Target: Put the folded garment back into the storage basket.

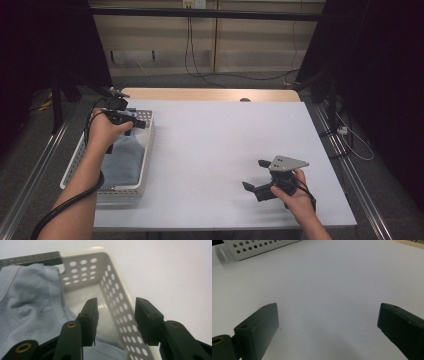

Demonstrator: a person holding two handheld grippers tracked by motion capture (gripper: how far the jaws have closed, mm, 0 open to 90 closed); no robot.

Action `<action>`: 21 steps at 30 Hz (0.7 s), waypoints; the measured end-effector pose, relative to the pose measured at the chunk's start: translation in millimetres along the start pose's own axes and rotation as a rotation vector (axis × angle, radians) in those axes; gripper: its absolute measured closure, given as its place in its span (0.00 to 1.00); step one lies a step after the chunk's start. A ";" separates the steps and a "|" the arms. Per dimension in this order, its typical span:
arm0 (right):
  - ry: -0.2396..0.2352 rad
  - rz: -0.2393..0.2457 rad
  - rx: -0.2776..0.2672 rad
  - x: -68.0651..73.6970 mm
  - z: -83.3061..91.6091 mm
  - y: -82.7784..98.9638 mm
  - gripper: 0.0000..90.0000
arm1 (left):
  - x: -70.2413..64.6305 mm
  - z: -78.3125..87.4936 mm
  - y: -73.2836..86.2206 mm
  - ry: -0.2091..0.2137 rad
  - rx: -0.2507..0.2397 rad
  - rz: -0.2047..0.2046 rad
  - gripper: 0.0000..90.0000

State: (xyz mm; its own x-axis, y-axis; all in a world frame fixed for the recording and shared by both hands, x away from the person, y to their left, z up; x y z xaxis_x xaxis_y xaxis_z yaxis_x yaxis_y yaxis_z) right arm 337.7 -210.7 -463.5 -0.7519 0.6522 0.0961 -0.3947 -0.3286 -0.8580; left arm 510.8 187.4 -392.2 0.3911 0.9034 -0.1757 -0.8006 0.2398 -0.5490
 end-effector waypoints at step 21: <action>0.001 0.000 0.009 0.6 -1.0 2.1 0.04 | -38.9 2.2 -1.5 0.083 0.013 -0.085 0.40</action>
Point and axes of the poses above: each handheld gripper's, and its own axes: z roughly backward along the jaws, y roughly out of its underside, x roughly to its left, the point moved 6 cm from there along -z, roughly forward along the jaws, and after that the axes turned 3 degrees about -y, right-handed, at the moved point
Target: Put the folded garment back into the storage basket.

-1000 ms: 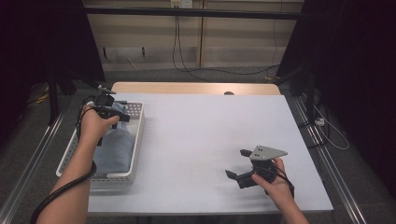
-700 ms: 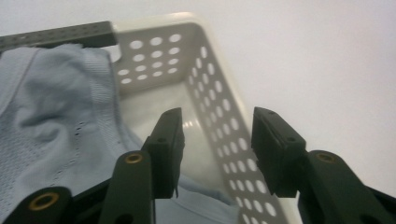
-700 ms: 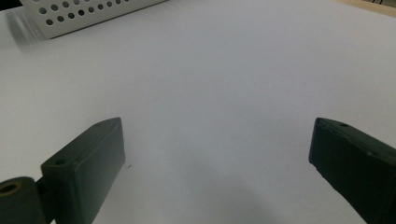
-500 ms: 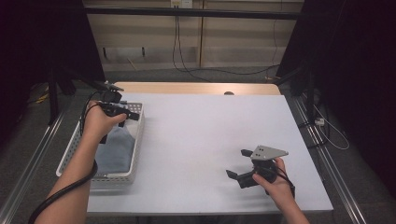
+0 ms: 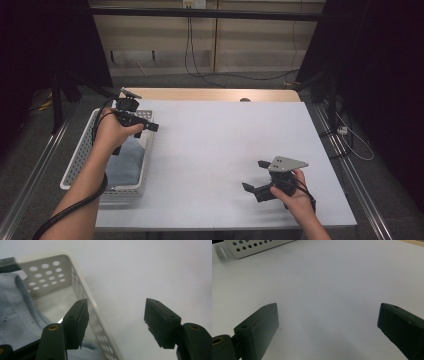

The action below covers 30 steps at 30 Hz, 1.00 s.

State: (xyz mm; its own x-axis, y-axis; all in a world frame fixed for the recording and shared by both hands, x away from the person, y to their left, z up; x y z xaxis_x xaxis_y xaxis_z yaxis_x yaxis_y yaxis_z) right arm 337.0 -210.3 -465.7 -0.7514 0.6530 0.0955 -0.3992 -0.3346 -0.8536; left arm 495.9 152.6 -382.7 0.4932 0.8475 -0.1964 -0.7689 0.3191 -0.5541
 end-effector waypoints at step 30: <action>-0.013 -0.020 0.014 0.8 1.9 3.3 0.03 | -70.3 -24.0 14.6 0.159 -0.009 -0.135 0.24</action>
Point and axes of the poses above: each handheld gripper's, and its own axes: z roughly backward along the jaws, y roughly out of its underside, x roughly to its left, the point moved 6 cm from there along -z, roughly forward along the jaws, and after that the axes turned 3 degrees about -y, right-handed, at the moved point
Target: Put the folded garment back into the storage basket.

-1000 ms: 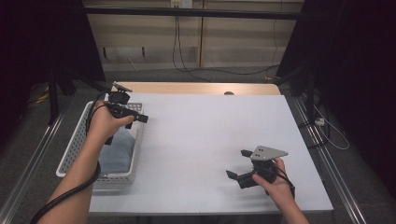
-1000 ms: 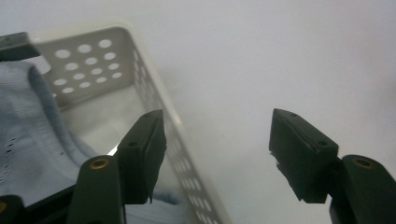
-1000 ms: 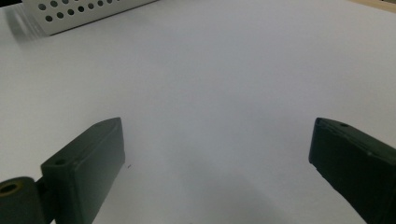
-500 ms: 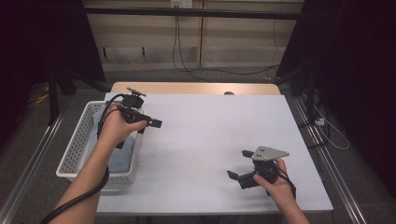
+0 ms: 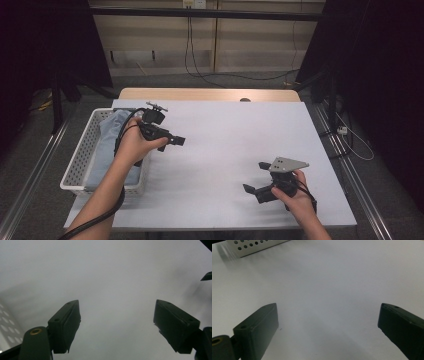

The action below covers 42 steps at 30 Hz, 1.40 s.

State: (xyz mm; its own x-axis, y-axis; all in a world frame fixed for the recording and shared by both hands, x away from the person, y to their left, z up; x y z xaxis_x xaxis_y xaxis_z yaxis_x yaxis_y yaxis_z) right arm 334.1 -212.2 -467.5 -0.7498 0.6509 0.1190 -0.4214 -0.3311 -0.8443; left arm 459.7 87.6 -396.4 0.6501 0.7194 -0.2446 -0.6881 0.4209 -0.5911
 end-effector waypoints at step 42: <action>-0.006 -0.004 0.006 1.7 0.7 0.4 0.03 | -39.5 -15.8 27.0 0.093 -0.016 -0.113 0.18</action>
Point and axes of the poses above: each handheld gripper's, and its own axes: z roughly backward along the jaws, y roughly out of its underside, x roughly to its left, the point moved 6 cm from there along -z, roughly forward along the jaws, and after that the axes turned 3 degrees about -y, right-handed, at the moved point
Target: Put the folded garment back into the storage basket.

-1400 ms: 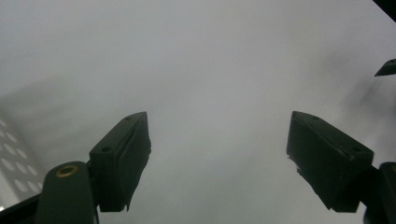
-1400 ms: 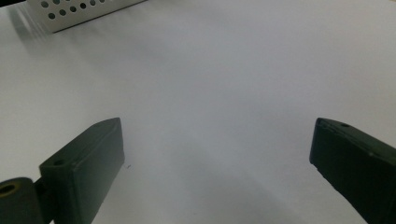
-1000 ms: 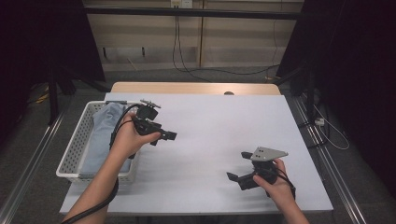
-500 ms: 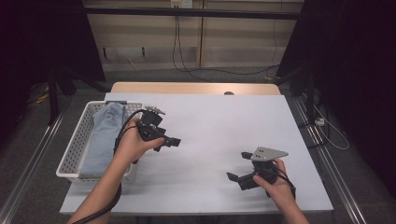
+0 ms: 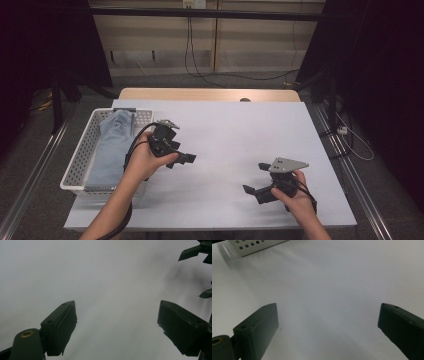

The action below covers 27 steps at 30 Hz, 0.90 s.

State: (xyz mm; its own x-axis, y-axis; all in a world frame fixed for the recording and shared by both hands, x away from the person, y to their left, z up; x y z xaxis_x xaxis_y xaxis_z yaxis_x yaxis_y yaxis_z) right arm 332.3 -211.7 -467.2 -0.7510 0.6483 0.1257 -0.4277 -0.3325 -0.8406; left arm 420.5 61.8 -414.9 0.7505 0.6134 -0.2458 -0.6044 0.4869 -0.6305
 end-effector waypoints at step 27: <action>-0.016 -0.019 0.015 0.5 14.7 7.8 0.03 | -28.5 -14.4 31.8 0.063 -0.030 -0.075 0.13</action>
State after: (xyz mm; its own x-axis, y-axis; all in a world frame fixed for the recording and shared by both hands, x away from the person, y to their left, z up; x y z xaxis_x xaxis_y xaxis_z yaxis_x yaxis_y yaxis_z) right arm 321.1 -224.0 -466.0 -0.7502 0.6439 0.1501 -0.4495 -0.3302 -0.8300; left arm 383.7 50.9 -438.5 0.8095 0.5349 -0.2422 -0.5381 0.5108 -0.6705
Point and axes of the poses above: each handheld gripper's, and its own axes: z roughly backward along the jaws, y roughly out of its underside, x roughly to its left, the point moved 6 cm from there along -z, roughly forward along the jaws, and after that the axes turned 3 degrees about -y, right-handed, at the moved point
